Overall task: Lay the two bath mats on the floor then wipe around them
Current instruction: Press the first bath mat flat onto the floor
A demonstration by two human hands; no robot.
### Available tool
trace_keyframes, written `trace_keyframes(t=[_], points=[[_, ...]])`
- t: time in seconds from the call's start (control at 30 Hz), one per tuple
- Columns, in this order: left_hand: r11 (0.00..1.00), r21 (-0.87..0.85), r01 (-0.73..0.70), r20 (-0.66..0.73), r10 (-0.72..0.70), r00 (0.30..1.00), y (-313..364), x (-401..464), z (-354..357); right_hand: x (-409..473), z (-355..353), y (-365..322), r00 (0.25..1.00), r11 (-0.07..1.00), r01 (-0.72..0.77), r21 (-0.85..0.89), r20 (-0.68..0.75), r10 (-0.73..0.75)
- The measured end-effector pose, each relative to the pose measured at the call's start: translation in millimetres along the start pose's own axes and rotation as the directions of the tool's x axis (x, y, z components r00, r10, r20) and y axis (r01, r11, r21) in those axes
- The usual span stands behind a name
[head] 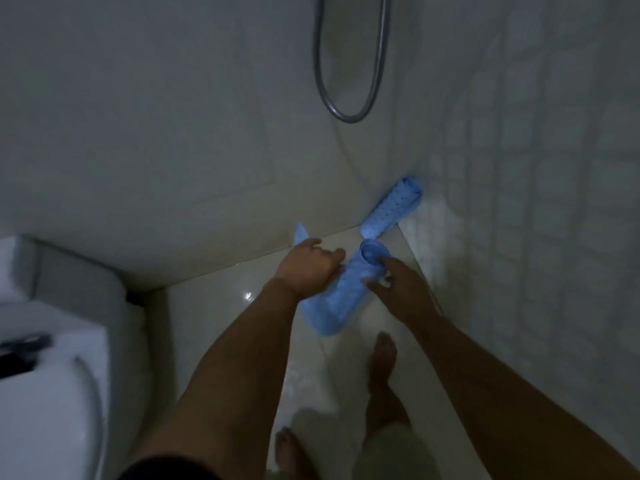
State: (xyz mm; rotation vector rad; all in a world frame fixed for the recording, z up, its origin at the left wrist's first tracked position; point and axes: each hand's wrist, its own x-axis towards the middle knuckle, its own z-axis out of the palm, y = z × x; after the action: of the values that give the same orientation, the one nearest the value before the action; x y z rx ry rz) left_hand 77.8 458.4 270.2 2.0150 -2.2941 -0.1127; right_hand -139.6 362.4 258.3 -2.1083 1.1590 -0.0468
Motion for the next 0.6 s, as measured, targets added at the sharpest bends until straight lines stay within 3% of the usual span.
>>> trace_keyframes(t=[0.1,0.23,0.33,0.43,0.5,0.6], points=[[0.993,0.113,0.02,-0.087,-0.01,0.996,17,-54,-69,-45,-18,-51,0.996,0.971,0.086,-0.222,0.044,-0.078],[0.965,0.184,0.185,0.059,-0.199,0.978,33,-116,-136,-75,-33,-109,0.96,0.852,0.275,-0.446,0.077,-0.27],[0.956,0.211,0.202,0.036,-0.214,0.976,33,-154,-168,-89,-38,-145,0.843,0.671,0.517,-0.531,0.179,-0.507],[0.955,0.241,0.172,0.031,-0.185,0.982,27,-179,-187,-99,-34,-167,0.741,0.536,0.642,-0.549,0.262,-0.618],[0.95,0.267,0.16,0.019,-0.171,0.985,29,-187,-195,-105,-32,-170,0.732,0.527,0.652,-0.545,0.272,-0.625],[0.939,0.3,0.17,0.007,-0.181,0.984,38,-195,-202,-110,-41,-163,0.79,0.666,0.613,-0.426,0.333,-0.514]])
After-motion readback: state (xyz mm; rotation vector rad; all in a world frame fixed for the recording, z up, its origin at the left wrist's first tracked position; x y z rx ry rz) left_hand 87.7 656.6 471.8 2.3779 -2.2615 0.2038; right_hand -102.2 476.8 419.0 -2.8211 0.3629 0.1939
